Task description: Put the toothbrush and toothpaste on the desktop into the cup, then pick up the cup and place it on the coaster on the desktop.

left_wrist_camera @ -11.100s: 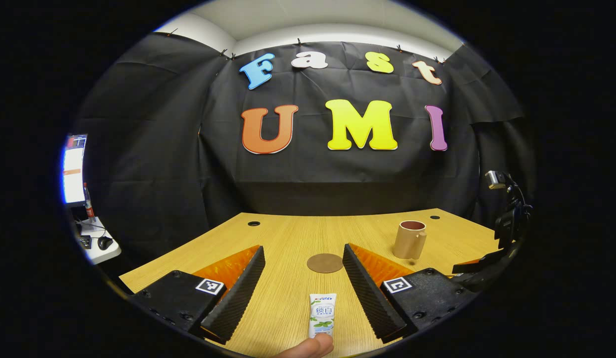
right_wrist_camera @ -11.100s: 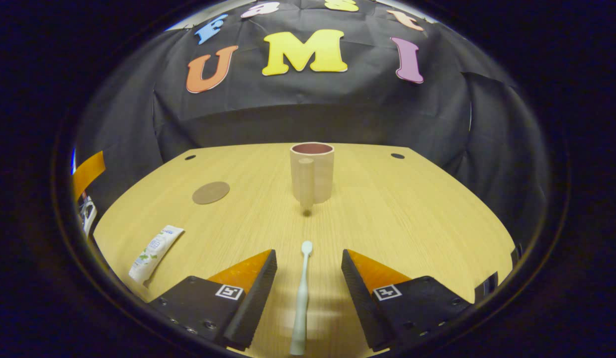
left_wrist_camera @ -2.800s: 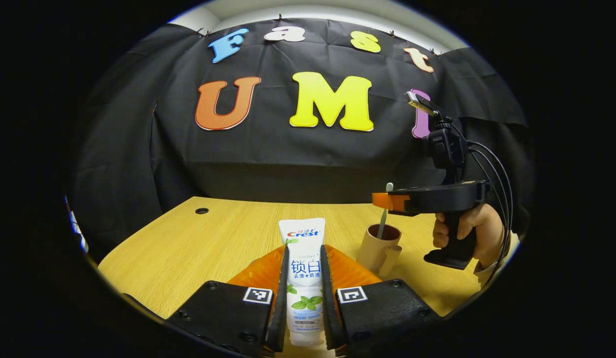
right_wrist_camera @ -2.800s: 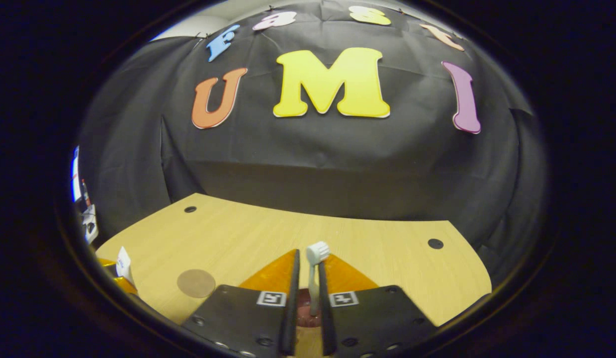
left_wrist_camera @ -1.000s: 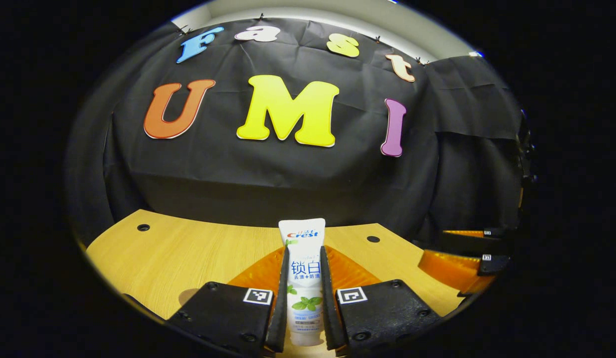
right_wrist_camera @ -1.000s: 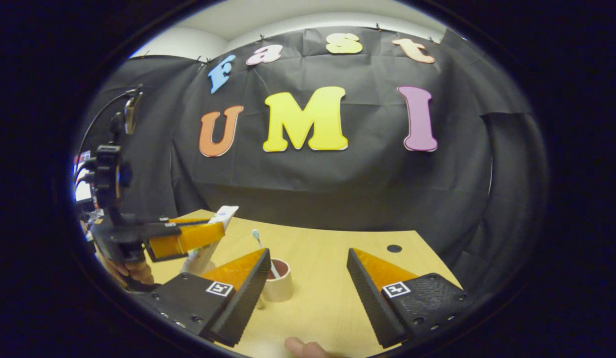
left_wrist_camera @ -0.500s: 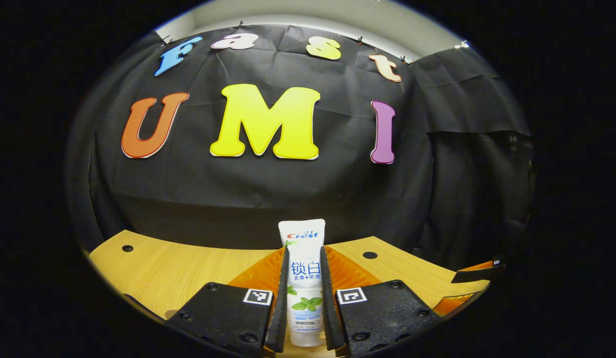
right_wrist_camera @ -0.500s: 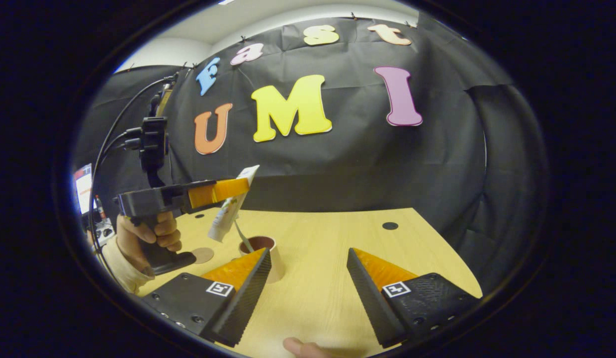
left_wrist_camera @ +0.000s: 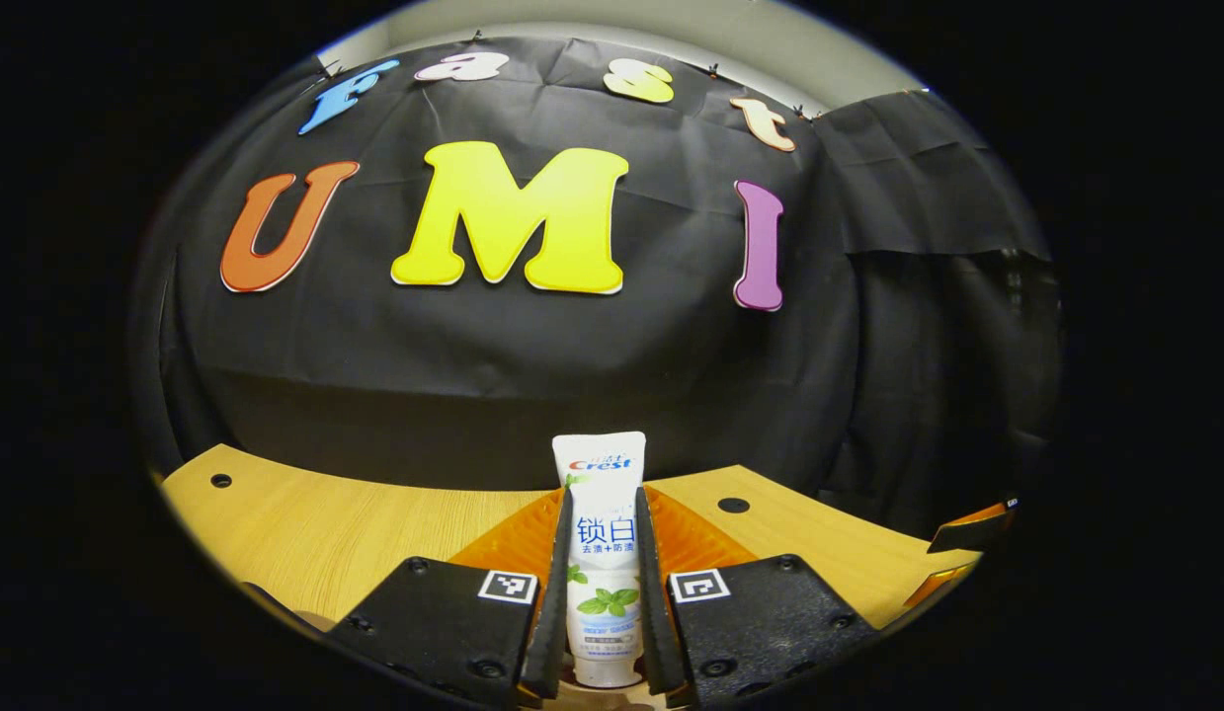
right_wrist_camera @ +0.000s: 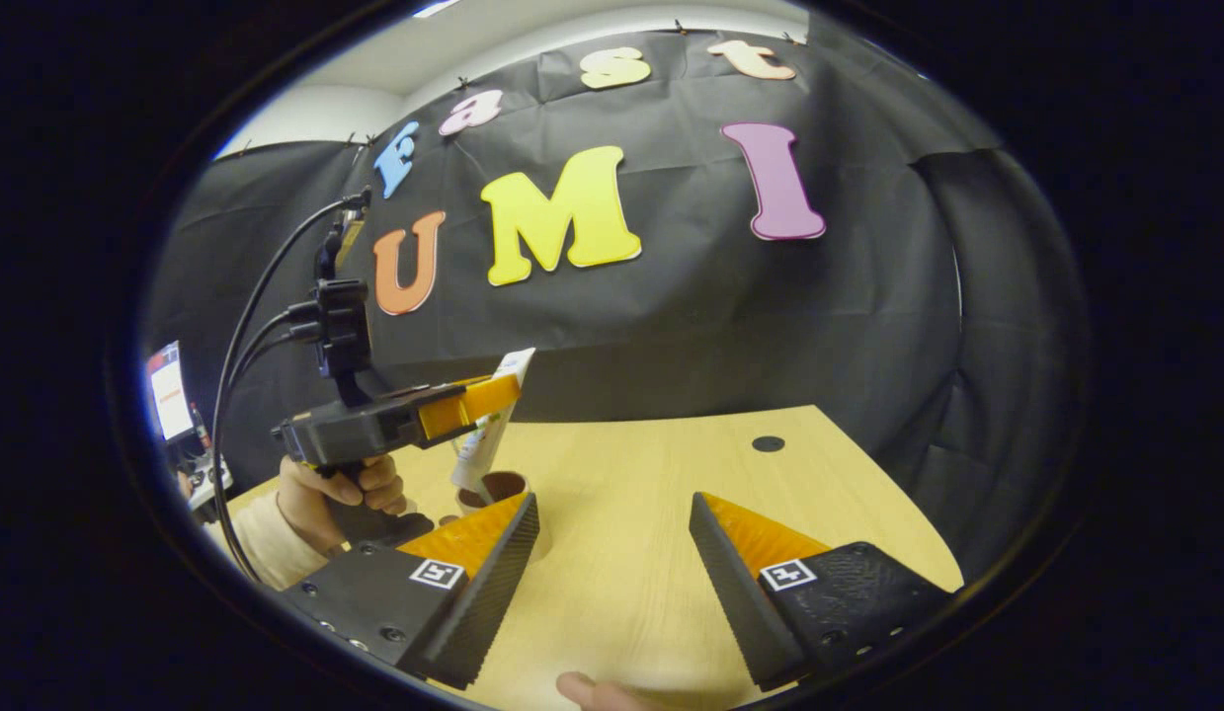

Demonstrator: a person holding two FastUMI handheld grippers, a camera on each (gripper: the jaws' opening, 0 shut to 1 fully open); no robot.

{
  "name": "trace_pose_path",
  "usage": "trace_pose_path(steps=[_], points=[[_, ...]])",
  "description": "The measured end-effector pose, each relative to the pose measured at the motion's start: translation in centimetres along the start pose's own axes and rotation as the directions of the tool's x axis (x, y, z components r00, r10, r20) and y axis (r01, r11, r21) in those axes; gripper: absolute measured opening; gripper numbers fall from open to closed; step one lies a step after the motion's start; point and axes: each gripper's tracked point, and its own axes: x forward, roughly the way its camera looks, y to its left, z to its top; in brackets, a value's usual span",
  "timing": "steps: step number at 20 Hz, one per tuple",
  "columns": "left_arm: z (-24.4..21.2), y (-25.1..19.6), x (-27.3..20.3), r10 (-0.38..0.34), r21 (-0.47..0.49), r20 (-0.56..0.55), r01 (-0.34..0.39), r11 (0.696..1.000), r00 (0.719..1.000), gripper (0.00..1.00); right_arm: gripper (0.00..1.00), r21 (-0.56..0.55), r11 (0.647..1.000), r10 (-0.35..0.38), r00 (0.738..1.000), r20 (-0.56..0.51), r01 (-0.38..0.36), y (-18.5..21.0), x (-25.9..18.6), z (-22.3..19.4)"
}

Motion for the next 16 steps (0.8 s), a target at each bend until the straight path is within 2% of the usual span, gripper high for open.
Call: trace_pose_path(steps=[4,5,6,8,11,12,13,16], points=[[-0.6,-0.1,-0.1,-0.002,0.0,0.003,0.002,1.0,1.0,0.37,0.92,-0.009,1.0,-0.008,1.0,-0.017,0.008,0.1,0.1,-0.8],[-1.1,-0.2,0.0,-0.002,0.005,-0.014,0.002,1.0,1.0,0.44,0.92,-0.01,1.0,-0.009,1.0,-0.024,0.009,0.1,0.0,-1.0],[-1.7,-0.2,0.0,-0.001,0.008,-0.036,0.001,1.0,0.999,0.39,0.92,-0.012,1.0,-0.011,1.0,-0.029,0.011,0.1,0.1,-1.2],[-2.0,-0.7,-0.4,-0.027,-0.009,-0.062,0.027,1.0,0.998,0.4,0.92,-0.017,1.0,-0.018,0.999,-0.035,0.017,0.1,-0.1,-1.3],[-1.8,-0.7,-1.3,-0.014,0.002,-0.058,0.014,1.0,0.998,0.41,0.92,-0.016,1.0,-0.026,0.999,-0.03,0.026,0.4,-0.6,-1.1],[-1.2,-0.7,-1.9,-0.006,0.01,-0.04,0.007,1.0,0.999,0.51,0.92,-0.013,0.999,-0.03,0.999,-0.032,0.029,0.5,-0.8,-1.2],[-0.6,-0.7,-2.3,-0.008,0.013,-0.028,0.008,1.0,1.0,0.43,0.92,-0.012,0.999,-0.033,0.999,-0.039,0.032,0.6,-1.0,-1.3],[0.3,-0.8,-3.7,-0.021,0.009,-0.019,0.021,1.0,1.0,0.43,0.92,0.001,0.999,-0.046,0.998,-0.04,0.046,1.1,-1.7,-1.0]])
